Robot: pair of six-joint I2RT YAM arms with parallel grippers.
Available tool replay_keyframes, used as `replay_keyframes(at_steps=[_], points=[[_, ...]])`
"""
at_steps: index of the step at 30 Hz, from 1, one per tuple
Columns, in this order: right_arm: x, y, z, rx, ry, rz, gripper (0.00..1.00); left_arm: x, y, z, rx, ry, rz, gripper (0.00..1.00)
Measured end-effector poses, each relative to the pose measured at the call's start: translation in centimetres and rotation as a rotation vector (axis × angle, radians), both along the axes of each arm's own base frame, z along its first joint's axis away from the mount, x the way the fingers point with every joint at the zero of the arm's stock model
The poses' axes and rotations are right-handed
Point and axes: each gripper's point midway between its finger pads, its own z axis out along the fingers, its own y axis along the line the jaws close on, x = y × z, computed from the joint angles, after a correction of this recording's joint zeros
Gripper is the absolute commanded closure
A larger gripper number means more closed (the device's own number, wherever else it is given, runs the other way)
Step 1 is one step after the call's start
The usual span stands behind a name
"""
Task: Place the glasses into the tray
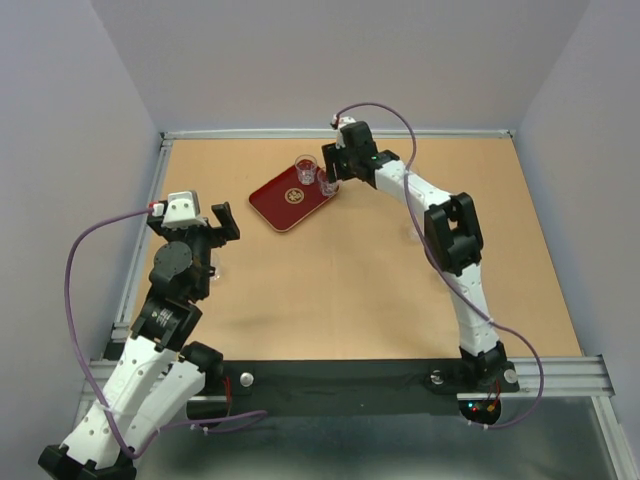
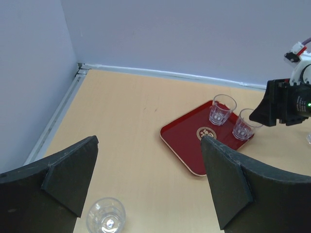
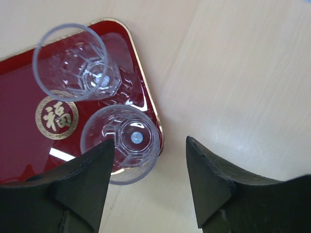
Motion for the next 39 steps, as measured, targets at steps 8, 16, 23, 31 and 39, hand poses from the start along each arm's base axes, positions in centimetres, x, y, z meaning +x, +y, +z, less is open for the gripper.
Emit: replay_keyframes(at_steps=[8,16,23,31,39], points=[[-5.1,-1.5,9.9,-0.023,-0.142,0.186,0.07,0.6,-1.0,-1.0,-0.031,0.036,-0.028,0.01],[-17.8,-5.3,13.3,-0.067,-0.261,0.496,0.06,1.0,-4.0,-1.3,-0.313,0.191,-0.084,0.05],[-22.9,-9.6,7.0,-0.097,-0.131,0.527,0.06,-1.1,-3.6,-6.5,-0.591,0.417,0.088,0.16],[-23.5,-13.2,4.4,-0.019,-0.043,0.461,0.07,-1.5,-1.5,-10.6,-0.633,0.515,0.318,0.29],[-24.3,-13.1,5.8,0.035,-0.073,0.485,0.07,0.9,2.0,-15.2,-0.586,0.601,0.537,0.46]])
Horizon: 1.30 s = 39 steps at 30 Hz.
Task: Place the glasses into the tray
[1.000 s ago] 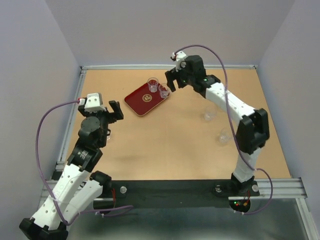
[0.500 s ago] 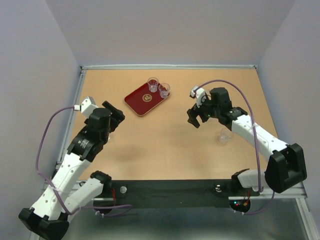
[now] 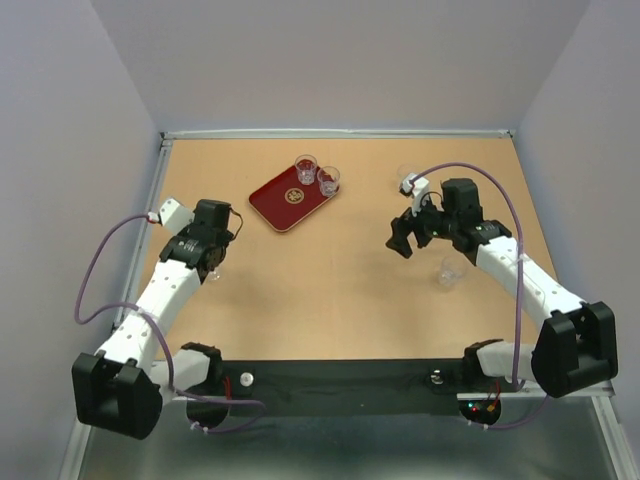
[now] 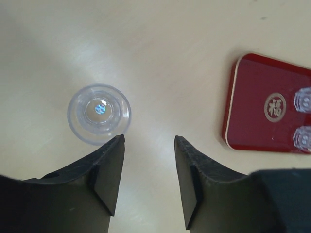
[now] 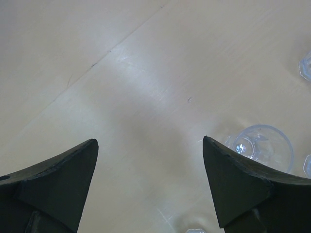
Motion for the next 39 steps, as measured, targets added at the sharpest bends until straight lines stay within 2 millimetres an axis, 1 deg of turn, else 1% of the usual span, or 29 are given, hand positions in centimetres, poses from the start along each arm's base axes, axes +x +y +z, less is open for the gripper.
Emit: replay_keyframes(at_steps=[4,6,12,24,26,28,31,32,33,34,37,38,39], points=[[0.0,-0.1,0.1,0.005,-0.001,0.001,0.07,0.9,1.7,-1.2,0.014,0.030,0.055,0.49],[0.0,-0.2,0.4,0.008,-0.009,-0.001,0.07,1.4,2.0,-1.6,0.021,0.038,0.061,0.50],[0.0,-0.6,0.9,0.012,-0.026,-0.012,0.07,2.2,1.6,-4.0,0.020,0.104,0.044,0.50],[0.0,-0.7,0.9,0.014,-0.027,-0.016,0.07,2.2,1.2,-6.8,0.000,0.192,0.054,0.52],[0.0,-0.7,1.0,0.015,-0.026,-0.016,0.07,2.1,1.2,-7.4,0.001,0.211,0.059,0.59],[0.0,-0.8,1.0,0.015,-0.026,-0.017,0.07,1.9,1.3,-8.2,0.000,0.241,0.070,0.70],[0.1,-1.0,1.0,0.015,-0.028,-0.023,0.07,1.6,1.4,-9.3,0.000,0.284,0.076,0.72],[0.2,-1.1,1.0,0.016,-0.029,-0.026,0.07,1.5,1.4,-9.7,0.001,0.300,0.075,0.76],[0.2,-1.1,1.1,0.016,-0.031,-0.027,0.07,1.5,1.5,-9.8,0.005,0.305,0.077,0.79],[0.2,-1.1,1.2,0.017,-0.034,-0.028,0.07,1.6,1.5,-9.7,0.007,0.307,0.076,0.85],[0.1,-1.2,1.5,0.020,-0.041,-0.028,0.07,1.8,1.5,-9.3,0.009,0.301,0.056,0.97],[0.1,-1.2,1.6,0.021,-0.044,-0.028,0.07,1.8,1.4,-9.1,0.008,0.298,0.040,1.00],[0.1,-1.2,1.6,0.022,-0.046,-0.030,0.07,1.9,1.1,-8.8,-0.002,0.290,0.018,1.00]])
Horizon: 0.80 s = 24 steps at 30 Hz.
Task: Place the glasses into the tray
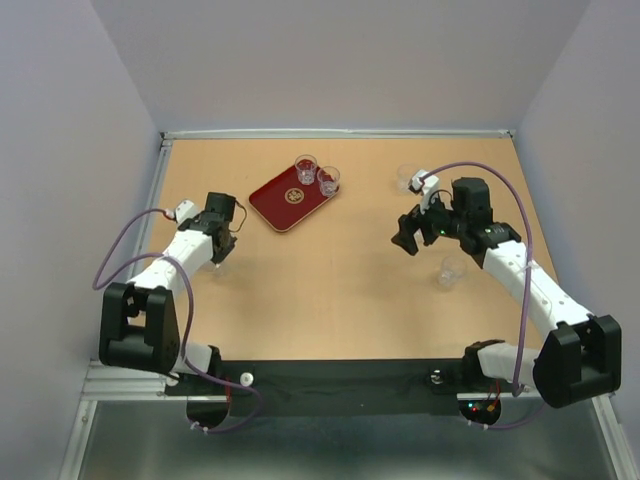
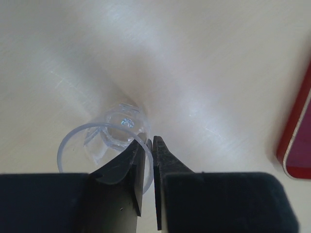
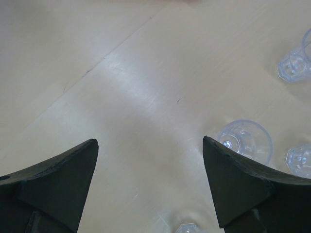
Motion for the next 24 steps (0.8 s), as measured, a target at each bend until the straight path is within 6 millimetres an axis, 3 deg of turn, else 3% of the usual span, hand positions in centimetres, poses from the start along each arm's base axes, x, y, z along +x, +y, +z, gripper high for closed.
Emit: replay_keyframes(at_steps=[4,11,16,20,24], points=[[0.0,-0.1,0.0,0.000,-0.001,-0.002,0.07,1.2,-1.6,1.7,-0.047,-0.066,-0.124,1.00],[0.0,-0.1,0.0,0.000,-0.001,-0.003,0.07,5.2,-5.5,6.8,-0.084,-0.242,-0.479,1.00],[0.2,-0.3,0.1,0.000,-0.003,-0.010,0.07,10.5,-9.6,11.0,-0.104,-0.356,-0.769,1.00],[0.2,-0.4,0.2,0.001,-0.007,-0.014,0.07,15.1,-12.5,11.1,-0.120,-0.367,-0.926,1.00],[0.2,-0.5,0.2,0.001,-0.008,-0.015,0.07,18.0,-14.4,8.7,-0.130,-0.316,-1.001,1.00]])
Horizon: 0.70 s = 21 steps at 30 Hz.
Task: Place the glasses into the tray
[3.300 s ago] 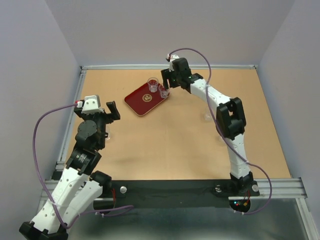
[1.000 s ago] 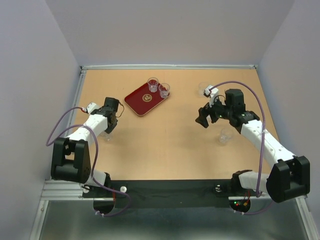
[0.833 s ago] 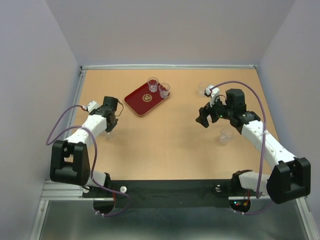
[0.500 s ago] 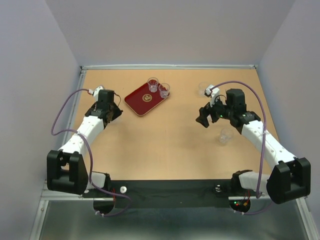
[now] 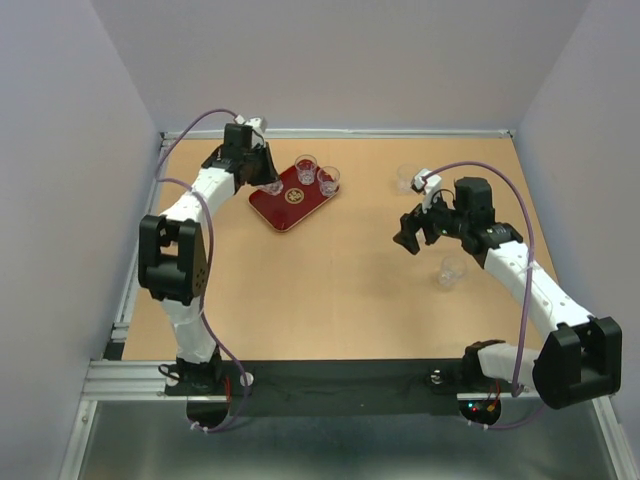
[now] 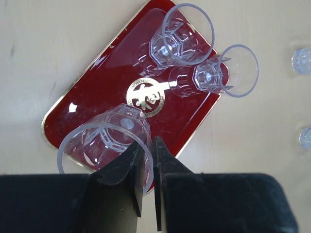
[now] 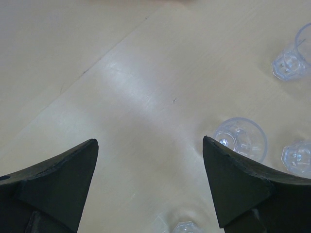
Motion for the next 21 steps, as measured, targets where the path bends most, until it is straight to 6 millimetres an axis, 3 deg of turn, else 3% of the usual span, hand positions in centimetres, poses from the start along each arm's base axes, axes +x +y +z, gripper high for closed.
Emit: replay_keyframes(at_steps=[12,21], points=[[0.0,-0.1,-0.1,-0.002,-0.001,0.001,0.07,3.6,-5.2,-3.9,0.109,0.060,-0.092,0.96],[0.1,-0.2,-0.1,-0.004,-0.003,-0.003,0.07,5.1,-4.6,-5.8,0.189,0.078,-0.048,0.81]])
